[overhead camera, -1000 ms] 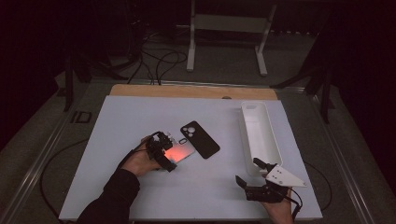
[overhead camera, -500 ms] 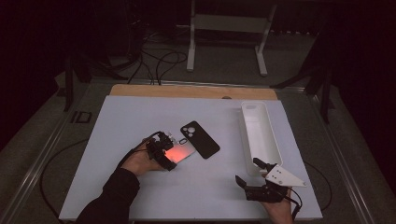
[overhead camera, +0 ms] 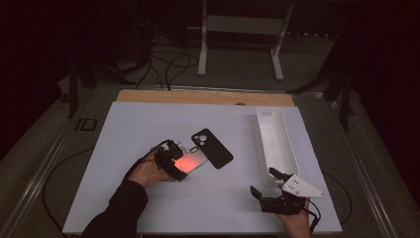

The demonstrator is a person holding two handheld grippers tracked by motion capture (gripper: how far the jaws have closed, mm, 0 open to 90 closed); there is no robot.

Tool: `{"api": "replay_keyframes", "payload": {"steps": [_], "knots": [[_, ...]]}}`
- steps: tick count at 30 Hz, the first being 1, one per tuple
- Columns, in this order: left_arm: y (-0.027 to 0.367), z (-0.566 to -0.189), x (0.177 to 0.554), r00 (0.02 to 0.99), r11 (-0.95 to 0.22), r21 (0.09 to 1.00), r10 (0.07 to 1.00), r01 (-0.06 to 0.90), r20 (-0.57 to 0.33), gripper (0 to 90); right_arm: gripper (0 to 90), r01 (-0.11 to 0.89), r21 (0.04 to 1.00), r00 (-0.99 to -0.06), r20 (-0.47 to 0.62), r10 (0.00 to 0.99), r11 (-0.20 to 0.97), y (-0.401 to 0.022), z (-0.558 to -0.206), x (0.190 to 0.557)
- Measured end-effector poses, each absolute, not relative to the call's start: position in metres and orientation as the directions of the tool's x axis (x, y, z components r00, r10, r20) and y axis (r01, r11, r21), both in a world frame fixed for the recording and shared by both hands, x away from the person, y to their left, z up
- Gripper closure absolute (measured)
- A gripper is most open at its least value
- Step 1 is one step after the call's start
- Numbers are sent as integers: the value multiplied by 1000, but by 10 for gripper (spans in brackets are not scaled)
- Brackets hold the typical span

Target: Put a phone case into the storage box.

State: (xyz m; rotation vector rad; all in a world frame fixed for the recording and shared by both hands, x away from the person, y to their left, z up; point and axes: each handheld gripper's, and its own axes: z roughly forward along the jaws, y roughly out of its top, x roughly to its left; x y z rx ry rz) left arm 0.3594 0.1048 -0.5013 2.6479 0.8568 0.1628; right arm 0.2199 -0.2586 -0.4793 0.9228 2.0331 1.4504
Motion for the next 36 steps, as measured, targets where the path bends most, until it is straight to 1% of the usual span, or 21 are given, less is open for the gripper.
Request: {"api": "replay_keyframes", "payload": {"steps": [4, 15, 25, 36], "knots": [[106, -499, 359, 799, -747, 376, 601, 548, 28, 167, 99, 245, 946, -663, 3, 749, 213, -258, -478, 219], [113, -484, 355, 792, -721, 434, 610, 541, 27, 167, 99, 232, 949, -672, -2, 740, 213, -254, -470, 217], [119, -467, 349, 785, -678, 516, 619, 523, 17, 167, 98, 244, 946, -684, 11, 729, 215, -248, -459, 222], [125, -447, 339, 786, -625, 613, 618, 483, 12, 167, 97, 247, 948, -708, 36, 705, 200, -234, -440, 238]]}}
